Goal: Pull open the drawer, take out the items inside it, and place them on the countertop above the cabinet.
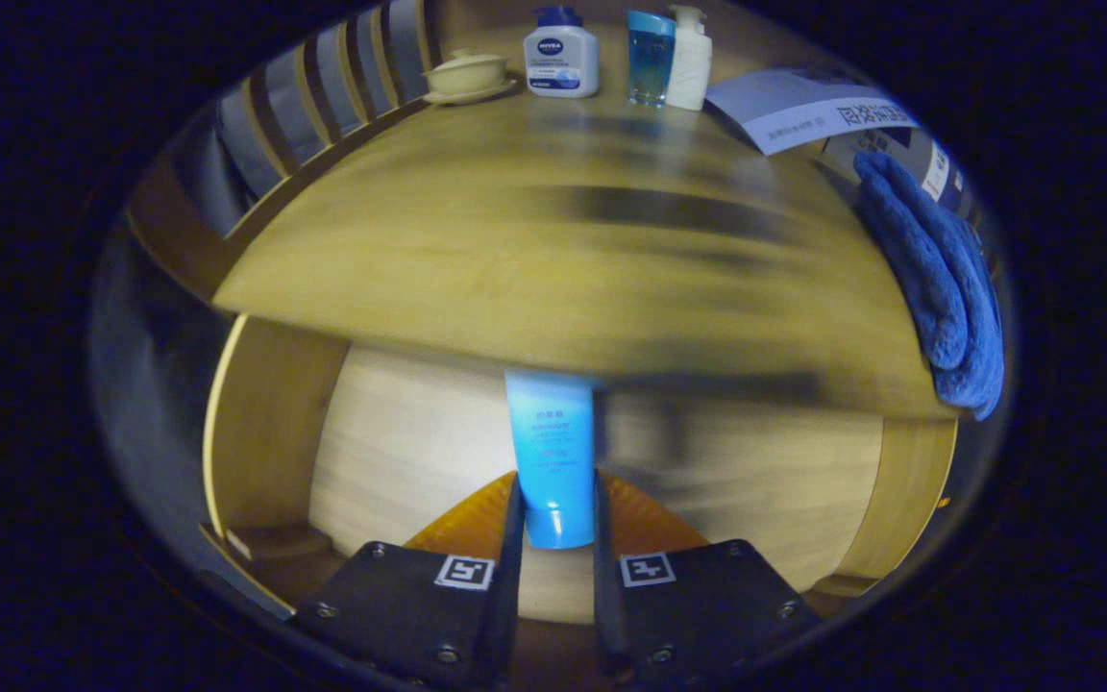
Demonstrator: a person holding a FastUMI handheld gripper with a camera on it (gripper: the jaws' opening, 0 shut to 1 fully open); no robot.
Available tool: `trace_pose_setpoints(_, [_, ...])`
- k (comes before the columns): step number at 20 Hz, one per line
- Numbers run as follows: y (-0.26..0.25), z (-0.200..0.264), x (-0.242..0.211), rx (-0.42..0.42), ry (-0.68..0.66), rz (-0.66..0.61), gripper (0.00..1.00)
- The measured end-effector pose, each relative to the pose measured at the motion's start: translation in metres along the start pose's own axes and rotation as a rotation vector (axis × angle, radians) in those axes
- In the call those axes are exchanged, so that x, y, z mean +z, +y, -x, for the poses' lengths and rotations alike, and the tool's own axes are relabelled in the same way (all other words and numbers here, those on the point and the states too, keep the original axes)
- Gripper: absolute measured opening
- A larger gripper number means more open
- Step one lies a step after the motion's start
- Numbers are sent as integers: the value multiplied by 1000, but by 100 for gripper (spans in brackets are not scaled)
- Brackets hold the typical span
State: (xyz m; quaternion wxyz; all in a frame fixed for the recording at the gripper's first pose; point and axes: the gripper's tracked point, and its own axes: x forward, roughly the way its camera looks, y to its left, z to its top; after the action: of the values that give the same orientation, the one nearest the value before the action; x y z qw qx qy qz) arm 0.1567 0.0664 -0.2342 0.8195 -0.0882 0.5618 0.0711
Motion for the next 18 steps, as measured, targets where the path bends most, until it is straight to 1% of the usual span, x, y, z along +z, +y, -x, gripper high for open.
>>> trace_pose_setpoints(1, [-1,7,-8,2,10,13,33])
trace_pose_setpoints(5, [2,35,-30,43,-40,12,33])
trace_pose_setpoints(7, [4,51,-29,71,-111,-4,34])
trace_pose_setpoints(10, [7,86,-12,125,-240,-91,33])
trace_pose_setpoints(12, [8,107,2,154,-322,-112,33])
trace_pose_setpoints(14, [1,123,25,138,-433,-118,33])
trace_pose_setpoints(17, [-10,146,62,114,-566,-208,33])
trace_pose_setpoints(18, [-17,150,77,99,-608,-219,33])
